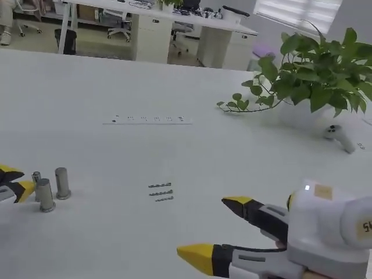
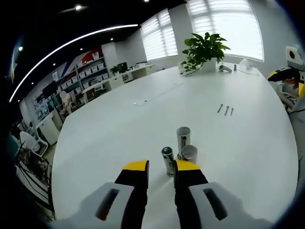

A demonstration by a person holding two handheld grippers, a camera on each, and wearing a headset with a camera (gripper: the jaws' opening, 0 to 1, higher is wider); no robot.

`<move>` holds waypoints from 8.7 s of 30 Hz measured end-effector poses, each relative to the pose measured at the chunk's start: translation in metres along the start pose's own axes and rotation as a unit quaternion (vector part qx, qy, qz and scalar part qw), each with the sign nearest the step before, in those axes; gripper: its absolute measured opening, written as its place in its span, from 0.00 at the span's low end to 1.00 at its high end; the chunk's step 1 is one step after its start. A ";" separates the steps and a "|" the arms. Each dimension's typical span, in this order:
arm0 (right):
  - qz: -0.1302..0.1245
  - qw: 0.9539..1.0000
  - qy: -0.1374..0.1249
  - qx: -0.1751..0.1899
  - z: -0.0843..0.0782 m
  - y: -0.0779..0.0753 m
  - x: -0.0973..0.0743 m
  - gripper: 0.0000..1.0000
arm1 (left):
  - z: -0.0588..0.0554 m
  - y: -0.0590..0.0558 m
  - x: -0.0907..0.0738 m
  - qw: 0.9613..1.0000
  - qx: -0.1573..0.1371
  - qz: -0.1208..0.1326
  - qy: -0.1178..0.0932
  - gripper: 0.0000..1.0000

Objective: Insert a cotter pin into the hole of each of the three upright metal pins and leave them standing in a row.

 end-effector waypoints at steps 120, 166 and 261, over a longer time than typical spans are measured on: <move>0.018 1.000 0.018 0.004 -0.007 0.008 0.007 0.73 | 0.006 -0.131 -0.006 0.986 0.033 -0.162 -0.033 0.07; 0.036 0.998 0.047 0.006 0.005 -0.035 0.025 0.59 | 0.020 -0.140 -0.071 0.990 -0.080 -0.090 -0.074 0.61; 0.106 0.915 0.317 -0.224 -0.020 -0.084 0.148 0.03 | -0.011 -0.124 -0.119 0.990 -0.131 0.013 -0.052 0.53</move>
Point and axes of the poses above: the centre of the closed fingertips' face, and the gripper's own axes: x roughly forward along the fingers, y roughly to its left, z roughly out of its top, the point moved 3 cm from there along -x, roughly backward along the fingers, and after that the axes turned 6 degrees about y, right-handed, at the moved point
